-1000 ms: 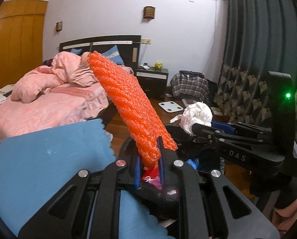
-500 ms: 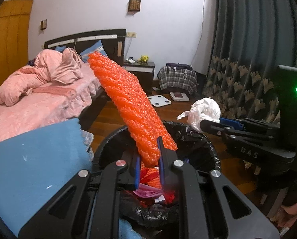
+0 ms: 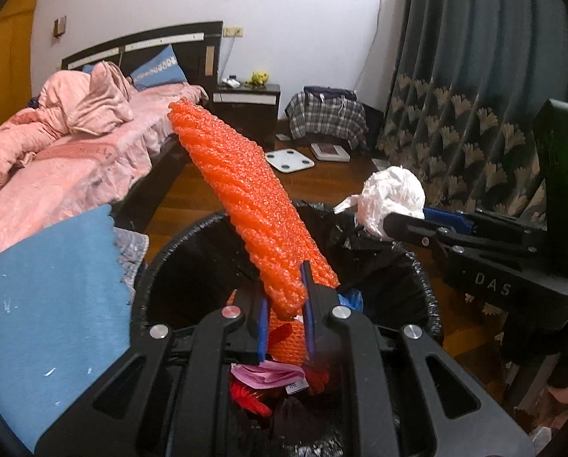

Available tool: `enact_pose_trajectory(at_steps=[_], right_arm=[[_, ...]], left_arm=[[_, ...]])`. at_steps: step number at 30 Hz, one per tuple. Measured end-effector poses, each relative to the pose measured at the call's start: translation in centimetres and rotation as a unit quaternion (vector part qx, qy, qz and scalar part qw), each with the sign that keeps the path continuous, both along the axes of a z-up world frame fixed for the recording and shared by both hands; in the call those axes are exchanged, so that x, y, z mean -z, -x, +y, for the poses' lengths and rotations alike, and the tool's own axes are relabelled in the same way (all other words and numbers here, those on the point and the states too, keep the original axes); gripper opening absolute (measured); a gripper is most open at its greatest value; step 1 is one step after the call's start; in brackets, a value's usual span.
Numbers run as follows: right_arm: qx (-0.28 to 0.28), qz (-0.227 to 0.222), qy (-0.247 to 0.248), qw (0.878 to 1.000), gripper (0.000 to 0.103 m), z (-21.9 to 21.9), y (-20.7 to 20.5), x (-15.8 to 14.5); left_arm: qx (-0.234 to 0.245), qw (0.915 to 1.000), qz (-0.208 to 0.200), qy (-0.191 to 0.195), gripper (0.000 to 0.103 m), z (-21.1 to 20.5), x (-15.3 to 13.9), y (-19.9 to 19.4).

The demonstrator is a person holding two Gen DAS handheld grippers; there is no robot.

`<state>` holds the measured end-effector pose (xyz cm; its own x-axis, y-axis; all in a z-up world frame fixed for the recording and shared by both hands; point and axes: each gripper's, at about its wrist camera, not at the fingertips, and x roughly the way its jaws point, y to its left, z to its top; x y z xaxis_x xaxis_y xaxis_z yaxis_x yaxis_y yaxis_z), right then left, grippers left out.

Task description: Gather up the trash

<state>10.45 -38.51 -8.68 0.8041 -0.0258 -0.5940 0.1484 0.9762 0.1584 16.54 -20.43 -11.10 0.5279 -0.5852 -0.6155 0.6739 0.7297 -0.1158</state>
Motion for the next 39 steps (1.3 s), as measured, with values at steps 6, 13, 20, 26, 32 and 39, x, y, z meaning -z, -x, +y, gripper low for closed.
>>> enact_pose_trajectory(at_steps=[6,13,20,26,32,39], right_arm=[[-0.002,0.013,-0.004,1.0,0.03,-0.8,-1.8,1.4],[0.006,0.027,-0.002,1.0,0.049,-1.6,-2.9,2.6],[0.02,0.013,0.0,1.0,0.073,-1.9,-2.2,2.0],[0.032,0.003,0.001,0.999,0.094,-1.6,-0.9,0.8],[0.029,0.0,-0.001,1.0,0.097,-0.7,0.4,-0.4],[0.012,0.004,-0.008,1.0,0.097,1.4,2.3,-1.8]], left_arm=[[0.005,0.9998,0.014,-0.01,0.014,-0.9,1.3,-1.7],[-0.006,0.9997,0.022,-0.007,0.035,-0.8,1.5,-2.9],[-0.02,0.9997,0.016,-0.001,0.051,0.5,1.0,-2.8],[-0.039,0.9991,0.012,0.008,0.067,2.4,-0.1,-2.2],[-0.063,0.9979,0.002,0.016,0.081,4.6,-1.5,-1.0],[-0.089,0.9959,-0.009,0.014,0.088,6.9,-3.3,1.0]])
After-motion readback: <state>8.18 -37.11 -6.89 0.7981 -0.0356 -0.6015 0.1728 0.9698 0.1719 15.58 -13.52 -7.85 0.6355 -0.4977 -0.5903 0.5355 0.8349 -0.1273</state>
